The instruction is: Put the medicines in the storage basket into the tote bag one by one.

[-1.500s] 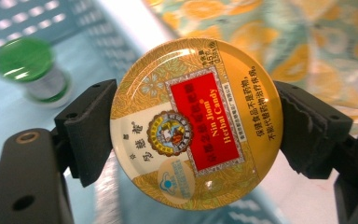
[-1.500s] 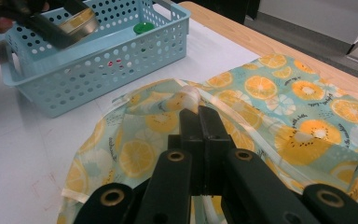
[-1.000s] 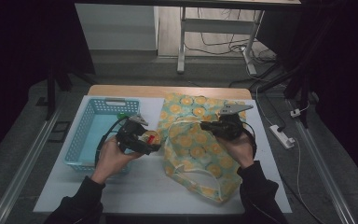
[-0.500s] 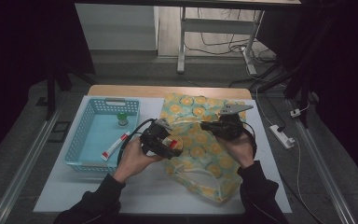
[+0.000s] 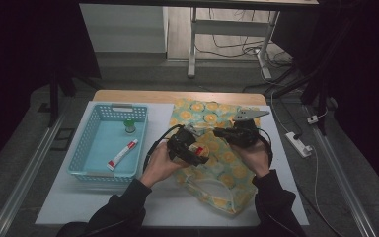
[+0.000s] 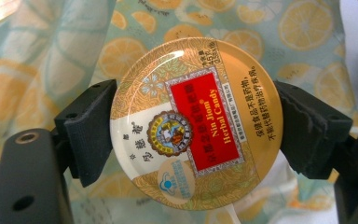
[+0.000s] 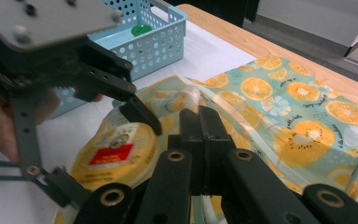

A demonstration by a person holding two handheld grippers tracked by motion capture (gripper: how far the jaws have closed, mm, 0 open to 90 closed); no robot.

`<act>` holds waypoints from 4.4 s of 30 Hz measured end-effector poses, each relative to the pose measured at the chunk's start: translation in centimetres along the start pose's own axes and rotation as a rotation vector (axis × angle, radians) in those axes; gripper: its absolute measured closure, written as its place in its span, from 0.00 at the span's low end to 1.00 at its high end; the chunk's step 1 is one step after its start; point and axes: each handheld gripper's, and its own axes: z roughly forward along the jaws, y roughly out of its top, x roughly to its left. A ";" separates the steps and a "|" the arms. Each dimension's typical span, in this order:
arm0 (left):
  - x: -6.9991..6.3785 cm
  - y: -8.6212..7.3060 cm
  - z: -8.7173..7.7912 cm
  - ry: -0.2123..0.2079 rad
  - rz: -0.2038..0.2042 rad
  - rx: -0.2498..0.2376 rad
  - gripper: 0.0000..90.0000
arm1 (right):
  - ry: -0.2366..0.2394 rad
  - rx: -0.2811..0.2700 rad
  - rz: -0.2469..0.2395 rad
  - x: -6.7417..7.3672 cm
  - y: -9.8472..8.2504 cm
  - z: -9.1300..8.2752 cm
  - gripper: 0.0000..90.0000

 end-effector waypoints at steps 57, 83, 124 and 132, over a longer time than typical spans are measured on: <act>4.3 0.9 8.2 0.140 -0.087 -0.032 0.18 | -0.002 0.072 -0.005 -0.6 -1.5 2.3 1.00; 0.0 1.2 3.3 0.016 -0.022 -0.005 0.03 | -0.001 0.041 0.003 -0.7 -1.2 1.5 1.00; 1.9 -5.1 -6.6 0.001 -0.049 -0.105 0.00 | 0.014 0.061 0.006 -0.6 -1.4 1.9 1.00; 3.9 -7.5 -9.1 0.052 -0.110 -0.136 0.00 | 0.018 0.064 0.003 -0.5 -1.3 2.0 1.00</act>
